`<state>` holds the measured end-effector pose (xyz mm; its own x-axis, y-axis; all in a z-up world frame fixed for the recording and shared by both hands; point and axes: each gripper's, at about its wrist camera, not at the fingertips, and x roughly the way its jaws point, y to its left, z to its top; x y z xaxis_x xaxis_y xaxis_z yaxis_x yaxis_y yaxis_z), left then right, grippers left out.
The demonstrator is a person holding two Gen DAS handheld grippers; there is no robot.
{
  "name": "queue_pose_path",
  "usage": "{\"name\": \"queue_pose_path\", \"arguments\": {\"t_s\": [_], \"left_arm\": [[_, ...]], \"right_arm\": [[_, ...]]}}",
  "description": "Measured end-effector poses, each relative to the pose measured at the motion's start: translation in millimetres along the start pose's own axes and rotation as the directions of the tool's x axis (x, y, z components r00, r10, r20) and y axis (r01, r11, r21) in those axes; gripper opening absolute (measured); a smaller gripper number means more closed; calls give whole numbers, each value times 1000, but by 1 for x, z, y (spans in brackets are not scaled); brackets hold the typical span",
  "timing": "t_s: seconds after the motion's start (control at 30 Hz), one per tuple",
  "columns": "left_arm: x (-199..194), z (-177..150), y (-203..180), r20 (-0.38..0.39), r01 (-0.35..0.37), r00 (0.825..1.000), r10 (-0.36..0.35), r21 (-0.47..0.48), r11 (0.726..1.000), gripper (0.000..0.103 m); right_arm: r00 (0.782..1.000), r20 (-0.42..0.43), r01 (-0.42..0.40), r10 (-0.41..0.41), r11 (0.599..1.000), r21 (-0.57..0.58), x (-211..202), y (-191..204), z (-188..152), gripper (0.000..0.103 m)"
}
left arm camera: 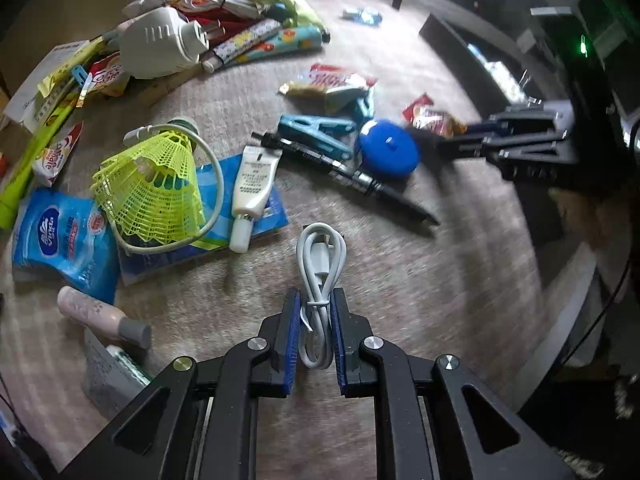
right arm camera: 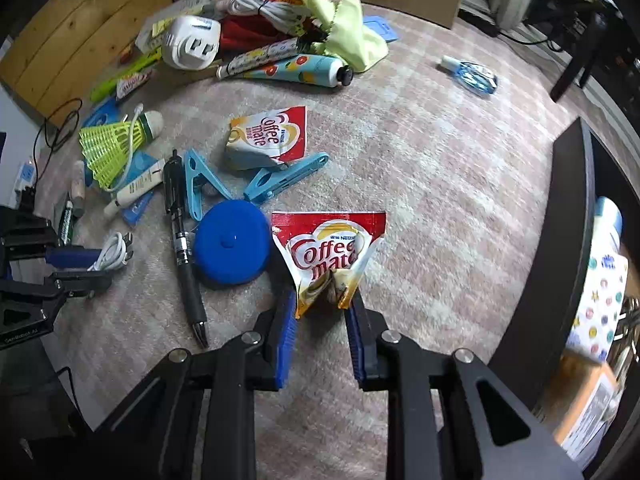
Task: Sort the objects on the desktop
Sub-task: 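Grasp the white USB cable with the left gripper while the right grasps the Coffee-mate sachet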
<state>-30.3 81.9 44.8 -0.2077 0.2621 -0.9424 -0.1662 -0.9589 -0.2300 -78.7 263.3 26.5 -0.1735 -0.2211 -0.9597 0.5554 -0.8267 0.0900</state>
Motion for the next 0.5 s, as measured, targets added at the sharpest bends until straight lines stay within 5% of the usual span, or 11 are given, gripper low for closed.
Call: {"name": "queue_pose_path", "arguments": {"t_s": [0.3,0.5], "left_arm": [[-11,-17,-24,60,61,997,-58,-44,997,14],[-14,16,-36,75,62,995,-62,-1,998,14]], "right_arm": [[996,85,21,-26,998,54,-31,-3,-26,19],[989,142,24,-39,994,106,-56,-5,-39,19]]}}
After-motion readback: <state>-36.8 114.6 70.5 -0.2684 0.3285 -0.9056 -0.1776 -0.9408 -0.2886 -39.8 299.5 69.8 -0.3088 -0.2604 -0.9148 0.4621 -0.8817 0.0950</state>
